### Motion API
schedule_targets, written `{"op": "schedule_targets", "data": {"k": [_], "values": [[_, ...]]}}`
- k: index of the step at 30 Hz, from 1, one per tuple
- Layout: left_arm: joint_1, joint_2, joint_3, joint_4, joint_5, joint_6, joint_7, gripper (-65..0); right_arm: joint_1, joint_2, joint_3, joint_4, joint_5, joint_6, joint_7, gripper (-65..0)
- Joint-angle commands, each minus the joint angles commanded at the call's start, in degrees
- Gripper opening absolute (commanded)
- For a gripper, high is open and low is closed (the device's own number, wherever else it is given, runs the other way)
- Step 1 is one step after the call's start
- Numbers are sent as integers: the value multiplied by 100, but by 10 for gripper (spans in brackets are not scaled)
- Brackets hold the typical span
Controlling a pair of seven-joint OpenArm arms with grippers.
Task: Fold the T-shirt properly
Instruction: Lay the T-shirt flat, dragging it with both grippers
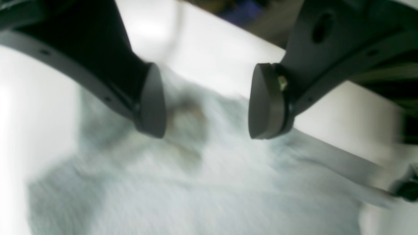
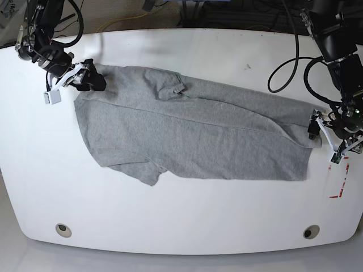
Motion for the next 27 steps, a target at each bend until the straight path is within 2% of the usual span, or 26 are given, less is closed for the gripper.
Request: {"op": "schedule_targets", "data": {"k": [4, 6, 9, 13, 15, 18, 20, 22, 24, 27], "values": [[369, 0, 0, -211, 0, 0, -695, -47, 18, -352, 44, 26, -1064, 18, 9, -257], [422, 0, 0, -343, 0, 0, -949, -83, 97, -536, 132, 9, -1530, 44, 70, -257], [404, 0, 0, -598, 0, 0, -1196, -124, 211, -730, 149, -9, -2110, 53, 114, -257], [343, 0, 18, -1116, 0, 0, -1424, -129, 404, -941, 149, -18, -2646, 97, 123, -263], [264, 9, 79, -1292, 0, 0, -1512, -132, 475, -1002, 149, -26, -2813, 211, 123, -263], [246, 9, 264, -1459, 0, 0, -1556, -140, 624, -1099, 149, -44, -3191, 510, 123, -265], [255, 9, 308, -1459, 0, 0, -1530, -206, 703, -1134, 149, -202, -3393, 677, 123, -284], [281, 9, 325, -1459, 0, 0, -1486, -304, 853, -1152, 149, -440, -3578, 879, 123, -347], [440, 9, 299, -1451, 0, 0, -1248, -393, 993, -1143, 149, -747, -3763, 1116, 123, -442], [589, -18, 264, -1196, 0, 0, -976, -472, 1152, -1134, 167, -1020, -4009, 1415, 158, -550]]}}
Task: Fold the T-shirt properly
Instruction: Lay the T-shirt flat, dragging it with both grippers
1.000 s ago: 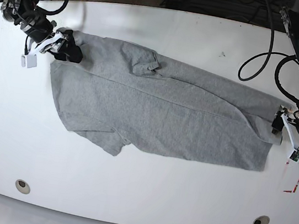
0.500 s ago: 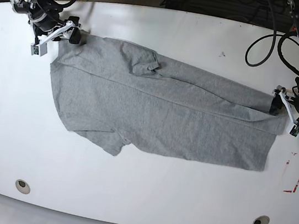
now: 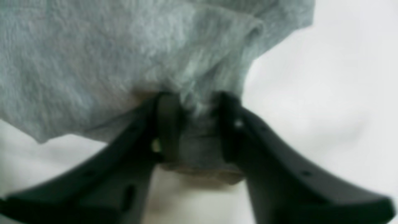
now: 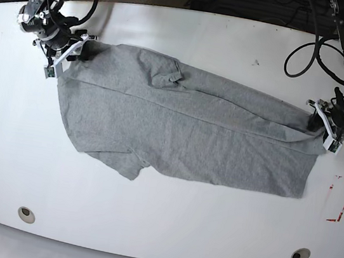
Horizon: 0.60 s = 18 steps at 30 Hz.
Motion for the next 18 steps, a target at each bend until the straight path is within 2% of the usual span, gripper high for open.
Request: {"op": "schedule_targets", "data": {"k": [1, 4, 9, 12, 18], "values": [[167, 0, -97, 229, 0, 0, 53, -501, 18, 9, -9, -9, -105, 22, 53, -583], [598, 26, -413, 747, 0, 0, 53, -537, 18, 79, -26, 97, -255, 22, 70, -585], [1319, 35, -510, 1477, -9, 0, 62, -537, -18, 70, -26, 308, -281, 22, 62, -583], [1855, 44, -695, 1916, -26, 0, 105, -537, -97, 193, -26, 308, -281, 22, 53, -583], [2391, 501, -1380, 2532, -18, 0, 404, -536, -255, 396, -26, 334, -237, 22, 53, -575]]}}
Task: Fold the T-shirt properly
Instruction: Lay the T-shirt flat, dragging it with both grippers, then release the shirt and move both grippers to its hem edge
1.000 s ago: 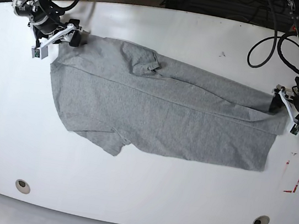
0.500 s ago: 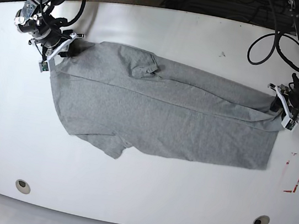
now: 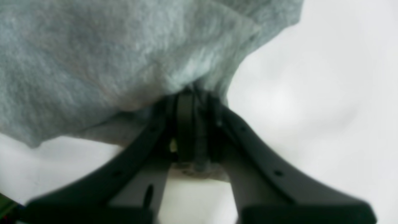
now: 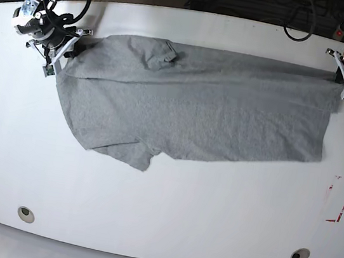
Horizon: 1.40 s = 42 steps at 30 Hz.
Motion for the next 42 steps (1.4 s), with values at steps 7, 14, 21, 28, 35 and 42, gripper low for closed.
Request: {"op": "schedule_targets", "data": {"k": [7, 14, 21, 28, 35, 42], "values": [[123, 70, -193, 334, 0, 0, 510, -407, -352, -9, 44, 686, 9, 0, 0, -365], [79, 299, -510, 1055, -9, 0, 879, -217, -308, -176, 35, 1275, 18, 0, -9, -181], [-325, 308, -527, 1257, -18, 0, 879, -217, 404, -220, 9, 870, 9, 0, -9, -184], [-782, 308, -536, 1240, 18, 0, 879, -217, 1345, -193, -9, 123, -44, 0, -9, -184], [-897, 308, -510, 1204, 26, 0, 879, -217, 2462, 26, -299, -1187, -62, 0, 35, -184], [-914, 308, -501, 800, 26, 0, 862, -217, 3437, 352, -976, -2892, -62, 0, 958, -184]]}}
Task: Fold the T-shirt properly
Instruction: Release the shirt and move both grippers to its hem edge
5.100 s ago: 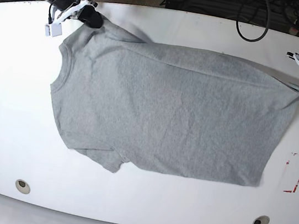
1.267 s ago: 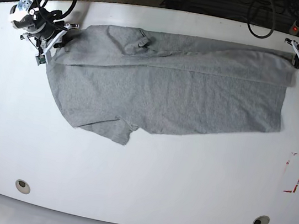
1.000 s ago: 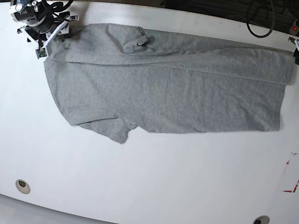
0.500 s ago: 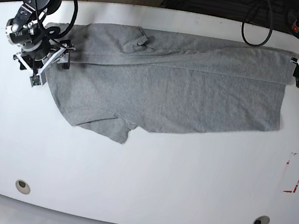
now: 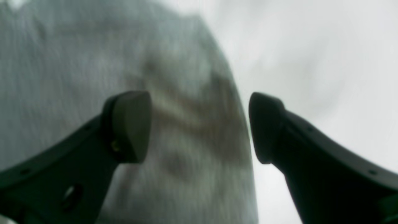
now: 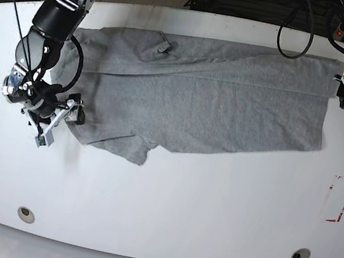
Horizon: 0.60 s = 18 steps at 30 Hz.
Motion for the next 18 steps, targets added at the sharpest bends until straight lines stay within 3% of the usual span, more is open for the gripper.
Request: {"op": "schedule_targets", "data": {"k": [9, 16, 18], "values": [[-281, 0, -18, -246, -9, 0, 18, -214, 888, 299, -923, -2224, 0, 0, 1644, -184], [-721, 9, -9, -264, -18, 0, 26, -208, 932, 281, -1398, -2453, 70, 0, 1785, -187], [-862, 53, 0, -334, -18, 0, 53, -207, 923, 185, -1398, -2453, 18, 0, 1785, -225]]}}
